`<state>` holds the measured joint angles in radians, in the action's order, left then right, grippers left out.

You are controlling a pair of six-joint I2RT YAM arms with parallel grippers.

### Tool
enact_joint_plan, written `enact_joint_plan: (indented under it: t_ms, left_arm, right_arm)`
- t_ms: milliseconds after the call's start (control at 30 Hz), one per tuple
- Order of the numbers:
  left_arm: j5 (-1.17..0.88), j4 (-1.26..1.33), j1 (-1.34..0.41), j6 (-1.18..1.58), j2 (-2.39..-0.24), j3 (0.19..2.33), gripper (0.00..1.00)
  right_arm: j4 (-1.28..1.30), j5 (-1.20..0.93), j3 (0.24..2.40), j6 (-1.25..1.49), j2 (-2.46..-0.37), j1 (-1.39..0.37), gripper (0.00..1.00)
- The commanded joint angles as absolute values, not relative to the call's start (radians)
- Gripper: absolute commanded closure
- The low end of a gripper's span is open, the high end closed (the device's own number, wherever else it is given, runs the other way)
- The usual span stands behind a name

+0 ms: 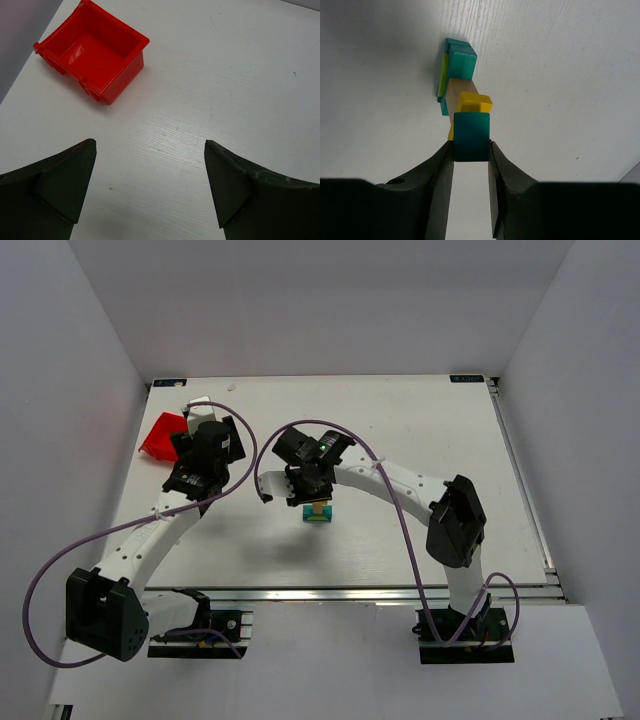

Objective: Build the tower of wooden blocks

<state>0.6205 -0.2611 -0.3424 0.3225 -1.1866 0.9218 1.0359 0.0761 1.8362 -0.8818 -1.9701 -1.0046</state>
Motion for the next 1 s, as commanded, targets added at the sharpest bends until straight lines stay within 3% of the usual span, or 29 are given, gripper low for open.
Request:
enact_joint_plan:
  t_ms: [0,967]
  left_arm:
    - [0.614,-0.252,-0.339,0.321,-1.157,0.907,0.02]
    - [0.600,-0.255,-0.339,0.318,-1.154,0.910,0.02]
  right_arm:
    - [1.017,0.078,1.839,-0.882,-1.976,-1.011,0.95]
    - [1.022,0.153,1.868,-0.879,-1.980,-1.034,0.90]
